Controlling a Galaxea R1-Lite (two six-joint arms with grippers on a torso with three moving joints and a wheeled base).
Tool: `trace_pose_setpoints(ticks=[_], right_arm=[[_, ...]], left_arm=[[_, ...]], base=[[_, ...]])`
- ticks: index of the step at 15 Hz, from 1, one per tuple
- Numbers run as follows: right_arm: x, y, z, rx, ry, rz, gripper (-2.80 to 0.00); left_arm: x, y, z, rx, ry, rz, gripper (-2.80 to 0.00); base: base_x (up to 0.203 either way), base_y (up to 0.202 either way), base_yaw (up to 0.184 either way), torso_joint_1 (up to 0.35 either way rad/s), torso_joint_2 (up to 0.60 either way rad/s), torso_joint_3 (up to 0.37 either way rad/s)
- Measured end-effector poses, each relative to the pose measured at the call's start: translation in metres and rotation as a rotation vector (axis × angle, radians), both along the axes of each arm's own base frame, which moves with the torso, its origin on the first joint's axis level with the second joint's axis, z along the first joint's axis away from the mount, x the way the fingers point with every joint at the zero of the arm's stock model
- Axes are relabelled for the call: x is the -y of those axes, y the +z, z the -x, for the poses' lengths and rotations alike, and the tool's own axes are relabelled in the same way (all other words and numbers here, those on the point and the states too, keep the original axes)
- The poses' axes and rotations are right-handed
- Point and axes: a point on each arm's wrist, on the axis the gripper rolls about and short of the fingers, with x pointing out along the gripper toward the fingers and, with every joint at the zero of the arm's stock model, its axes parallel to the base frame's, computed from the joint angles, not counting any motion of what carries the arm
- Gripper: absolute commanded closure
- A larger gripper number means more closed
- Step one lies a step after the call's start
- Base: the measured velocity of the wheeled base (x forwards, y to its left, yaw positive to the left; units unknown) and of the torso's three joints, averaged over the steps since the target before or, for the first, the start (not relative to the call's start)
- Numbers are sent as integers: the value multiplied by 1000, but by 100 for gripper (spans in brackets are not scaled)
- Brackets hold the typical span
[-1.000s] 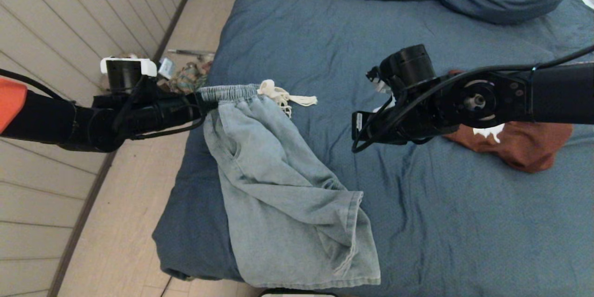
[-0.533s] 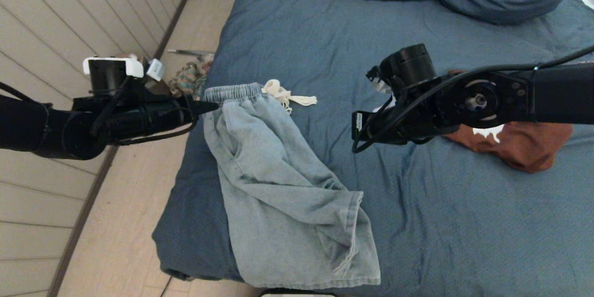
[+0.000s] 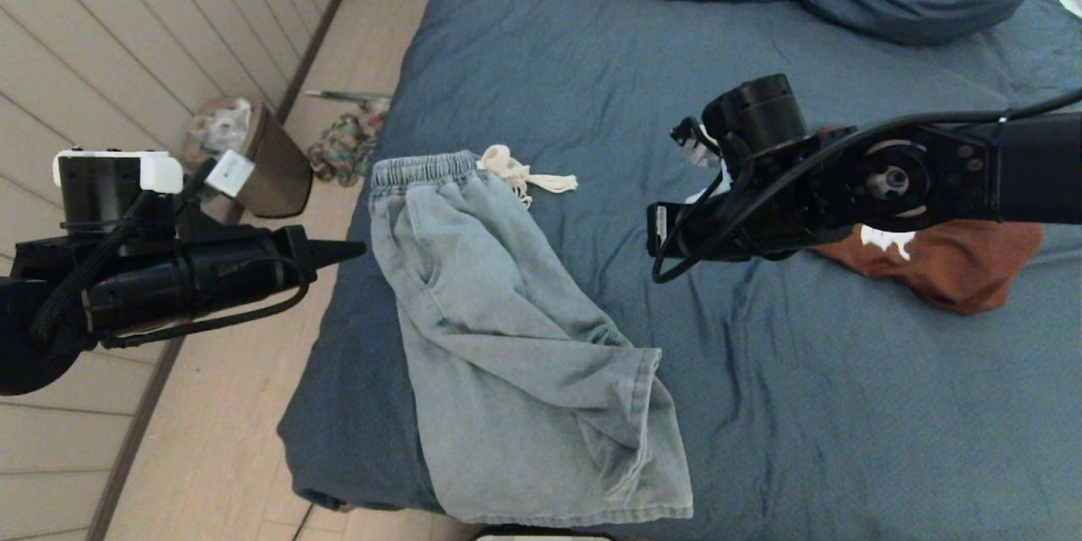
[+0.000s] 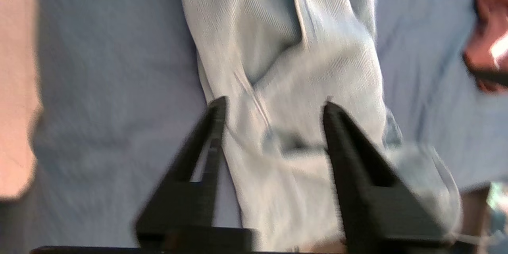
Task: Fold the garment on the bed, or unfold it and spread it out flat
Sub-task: Fold the blue shorts
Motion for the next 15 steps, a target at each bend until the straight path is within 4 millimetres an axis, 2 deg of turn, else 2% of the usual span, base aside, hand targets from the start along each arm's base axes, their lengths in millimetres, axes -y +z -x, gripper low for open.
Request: trace_pose_setpoints(ticks=[3, 8, 9, 15], right_arm=[[4, -3, 3, -31, 25, 62, 0], [10, -11, 25, -217, 123, 253, 0], [9, -12, 30, -225, 141, 269, -280], [-4, -16, 53, -251, 237, 277, -280]], left_arm=[[-1, -11, 6, -41, -3, 0, 0], [2, -35, -6, -110, -6, -9, 0], [2, -38, -8, -114, -5, -10, 0], [3, -48, -12, -137, -6, -14, 0]], base=[[0, 0, 0, 0, 0, 0], [0, 0, 0, 0, 0, 0], [0, 0, 0, 0, 0, 0], [0, 0, 0, 0, 0, 0]])
